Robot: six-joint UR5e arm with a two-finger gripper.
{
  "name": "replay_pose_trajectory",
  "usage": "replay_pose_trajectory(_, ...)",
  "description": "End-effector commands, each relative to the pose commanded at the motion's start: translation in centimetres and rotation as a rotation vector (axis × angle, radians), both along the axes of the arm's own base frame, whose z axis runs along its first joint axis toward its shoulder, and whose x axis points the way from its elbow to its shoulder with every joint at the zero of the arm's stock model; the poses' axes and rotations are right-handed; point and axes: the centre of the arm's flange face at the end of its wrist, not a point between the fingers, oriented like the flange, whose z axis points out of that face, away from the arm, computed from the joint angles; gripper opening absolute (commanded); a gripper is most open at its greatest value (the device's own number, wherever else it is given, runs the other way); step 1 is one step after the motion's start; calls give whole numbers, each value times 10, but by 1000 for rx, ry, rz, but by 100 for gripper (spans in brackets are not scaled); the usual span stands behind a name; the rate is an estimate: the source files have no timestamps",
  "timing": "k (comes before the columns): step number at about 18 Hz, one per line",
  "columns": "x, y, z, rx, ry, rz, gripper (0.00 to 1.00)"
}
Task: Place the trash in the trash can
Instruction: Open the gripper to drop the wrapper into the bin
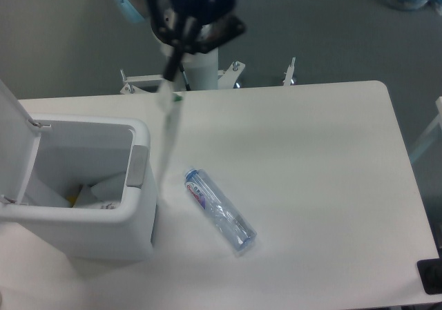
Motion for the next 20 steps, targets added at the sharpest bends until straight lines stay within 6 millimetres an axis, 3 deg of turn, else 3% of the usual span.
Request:
replay_pose_trajectory(7,49,20,-14,-15,-19,-93,0)
replay_pose_trajectory(14,63,31,-72,-69,-53,-148,0)
replay_pose_trajectory(15,63,31,-72,-64,-45,-152,10)
replay_pose_trajectory(16,63,31,-73,-61,-41,-154,27)
replay_pose_trajectory(20,61,32,-70,-57,-35,-150,67)
